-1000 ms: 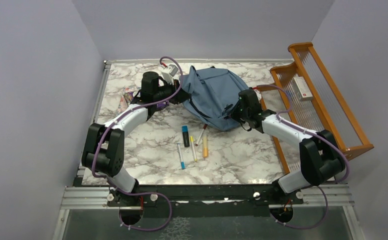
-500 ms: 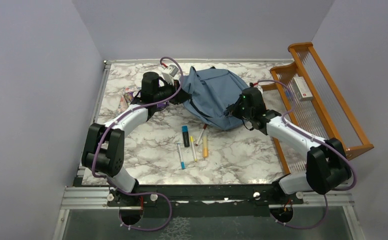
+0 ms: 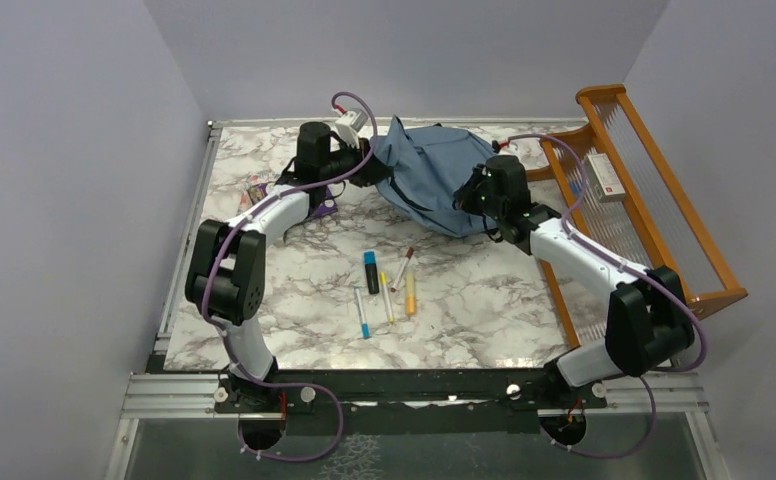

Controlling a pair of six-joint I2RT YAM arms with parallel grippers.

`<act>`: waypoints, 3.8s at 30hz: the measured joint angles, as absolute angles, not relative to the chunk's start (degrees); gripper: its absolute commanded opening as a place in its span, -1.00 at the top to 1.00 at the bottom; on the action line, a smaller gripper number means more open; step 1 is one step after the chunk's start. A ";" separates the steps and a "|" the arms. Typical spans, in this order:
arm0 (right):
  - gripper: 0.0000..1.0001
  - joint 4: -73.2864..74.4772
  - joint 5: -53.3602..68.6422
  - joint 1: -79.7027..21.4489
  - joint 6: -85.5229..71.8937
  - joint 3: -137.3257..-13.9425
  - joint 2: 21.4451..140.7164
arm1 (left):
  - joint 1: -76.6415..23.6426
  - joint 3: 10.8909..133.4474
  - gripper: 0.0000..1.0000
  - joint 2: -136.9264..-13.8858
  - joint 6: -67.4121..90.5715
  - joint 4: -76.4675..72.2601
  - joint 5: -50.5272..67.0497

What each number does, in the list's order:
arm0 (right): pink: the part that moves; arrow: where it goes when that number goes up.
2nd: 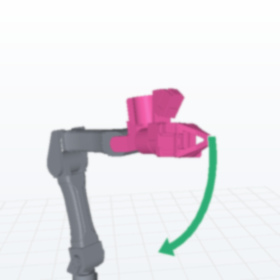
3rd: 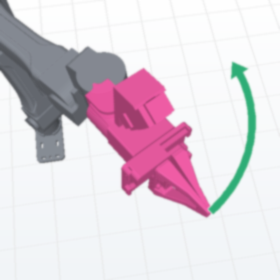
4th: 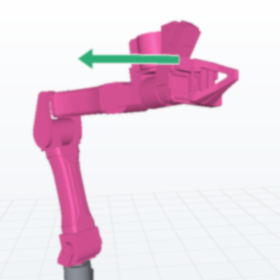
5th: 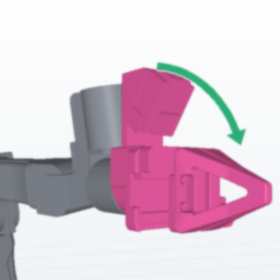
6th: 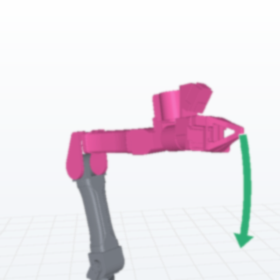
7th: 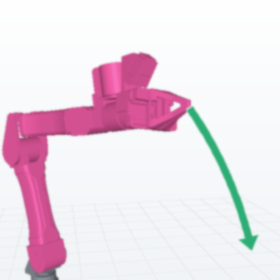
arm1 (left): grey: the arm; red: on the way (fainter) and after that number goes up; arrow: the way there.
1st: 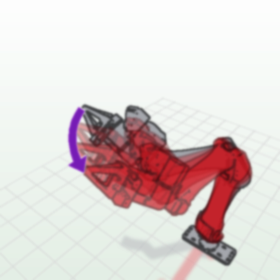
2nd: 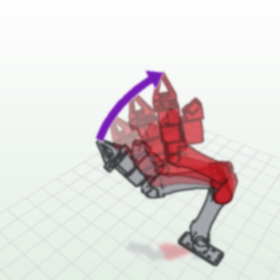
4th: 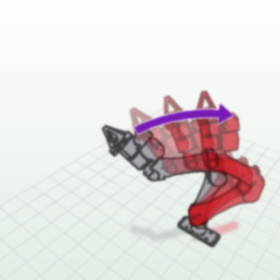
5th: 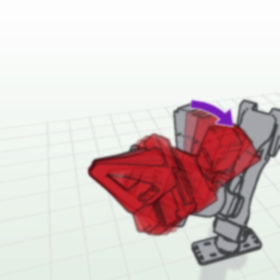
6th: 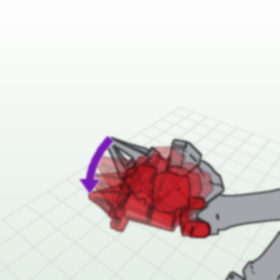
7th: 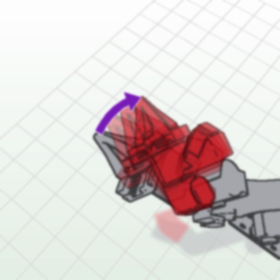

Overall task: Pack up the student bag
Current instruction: Unzip the student bag at the center of the board.

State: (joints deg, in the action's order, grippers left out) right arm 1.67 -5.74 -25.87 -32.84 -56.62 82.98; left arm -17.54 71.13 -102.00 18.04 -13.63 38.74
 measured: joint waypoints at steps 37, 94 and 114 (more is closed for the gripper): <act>0.99 -0.80 -3.09 -24.64 -32.45 -60.27 92.49 | -32.69 59.51 -0.57 -98.56 9.21 -18.92 24.75; 0.03 0.69 -13.45 -23.51 -32.42 -58.63 85.41 | -34.63 71.31 1.00 -114.98 10.41 -26.55 34.04; -0.32 6.20 -11.16 -22.68 -39.09 -49.69 82.72 | -34.63 69.97 1.00 -114.87 10.68 -26.52 34.04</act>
